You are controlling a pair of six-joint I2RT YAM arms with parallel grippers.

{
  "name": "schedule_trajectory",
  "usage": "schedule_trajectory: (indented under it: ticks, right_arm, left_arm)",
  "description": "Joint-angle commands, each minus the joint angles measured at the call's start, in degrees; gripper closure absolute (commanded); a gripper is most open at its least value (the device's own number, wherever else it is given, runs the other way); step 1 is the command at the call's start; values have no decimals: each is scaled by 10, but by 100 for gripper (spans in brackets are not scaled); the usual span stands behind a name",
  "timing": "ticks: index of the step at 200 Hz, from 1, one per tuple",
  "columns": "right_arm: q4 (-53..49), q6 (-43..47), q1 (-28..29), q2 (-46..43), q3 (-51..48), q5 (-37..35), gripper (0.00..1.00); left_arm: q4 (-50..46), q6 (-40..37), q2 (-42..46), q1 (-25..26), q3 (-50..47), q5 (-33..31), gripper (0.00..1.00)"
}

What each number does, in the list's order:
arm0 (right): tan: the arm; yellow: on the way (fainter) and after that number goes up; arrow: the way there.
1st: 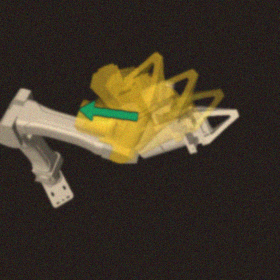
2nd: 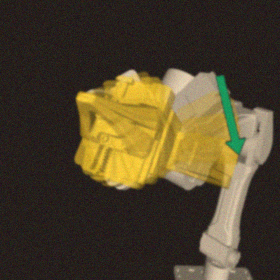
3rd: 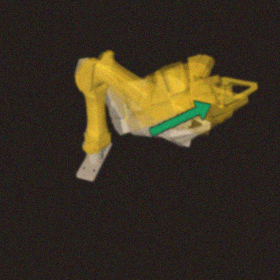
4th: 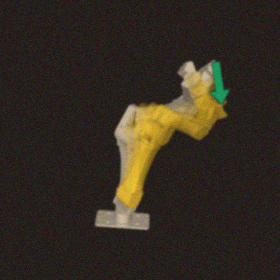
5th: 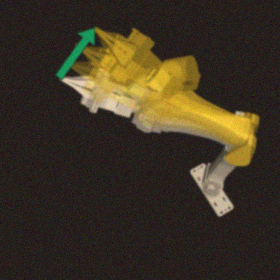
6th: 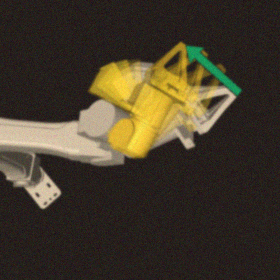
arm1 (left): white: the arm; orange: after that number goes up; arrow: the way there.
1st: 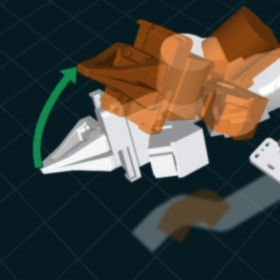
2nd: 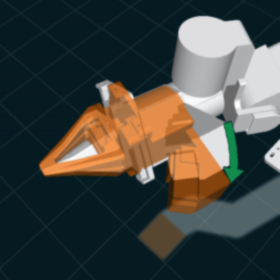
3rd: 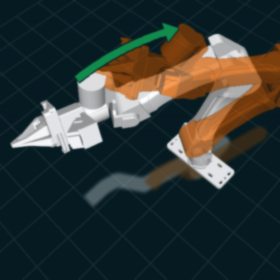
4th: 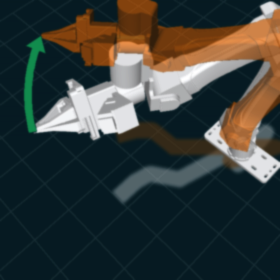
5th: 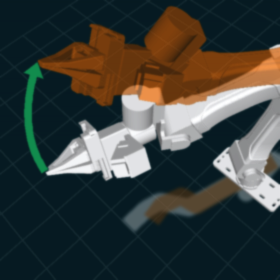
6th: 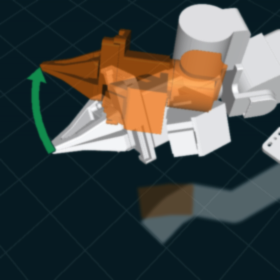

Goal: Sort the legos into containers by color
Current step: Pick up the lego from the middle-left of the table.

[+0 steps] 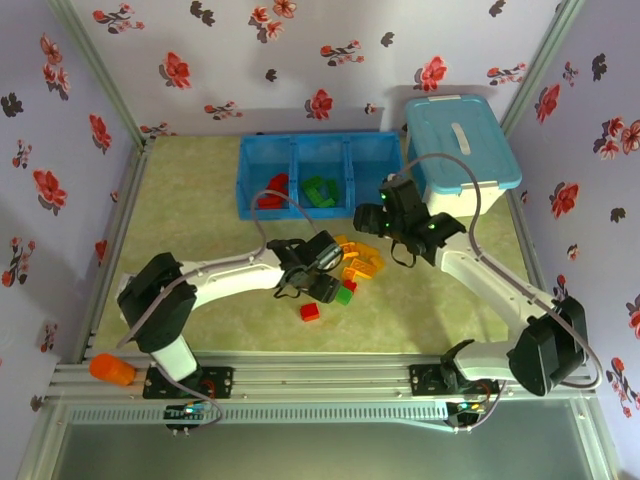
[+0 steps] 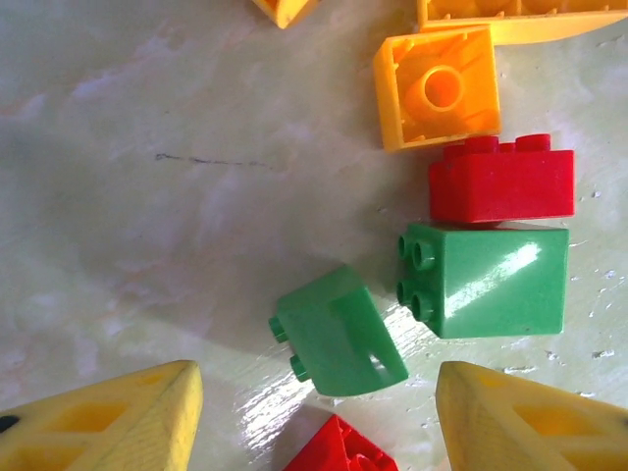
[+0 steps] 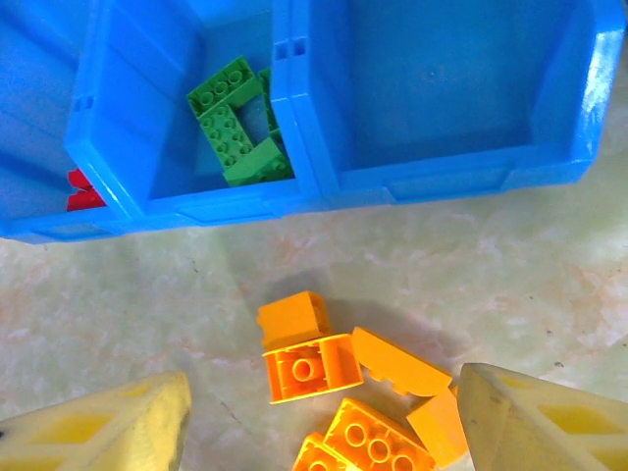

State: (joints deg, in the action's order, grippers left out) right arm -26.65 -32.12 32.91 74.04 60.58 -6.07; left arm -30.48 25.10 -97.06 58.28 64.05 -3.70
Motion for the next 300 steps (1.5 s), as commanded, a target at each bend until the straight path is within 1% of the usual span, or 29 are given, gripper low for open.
schedule_trajectory:
  ticks: [1,67,106,136,226,300]
  right_arm:
    - [14,-14,-6,-21,-16,-19,28]
    - [13,-19,-24,-65,-56,-27,28]
    - [16,-24,-31,-80,-74,-27,28]
    - [21,-31,-33,-87,-85,-26,28]
    - [13,-32,-36,-119,-98,-40,28]
    - [17,-38,-39,-126,-101,-42,28]
  left_arm:
    - [-11,1,-20,6,23,17,36]
    - [-36,2,-69,6,51,16,39]
    - [-41,7,-84,6,52,17,44]
    - [-44,10,-92,6,48,16,50]
    - [-26,21,-46,-10,0,12,48]
    - [-25,16,-62,-11,16,13,50]
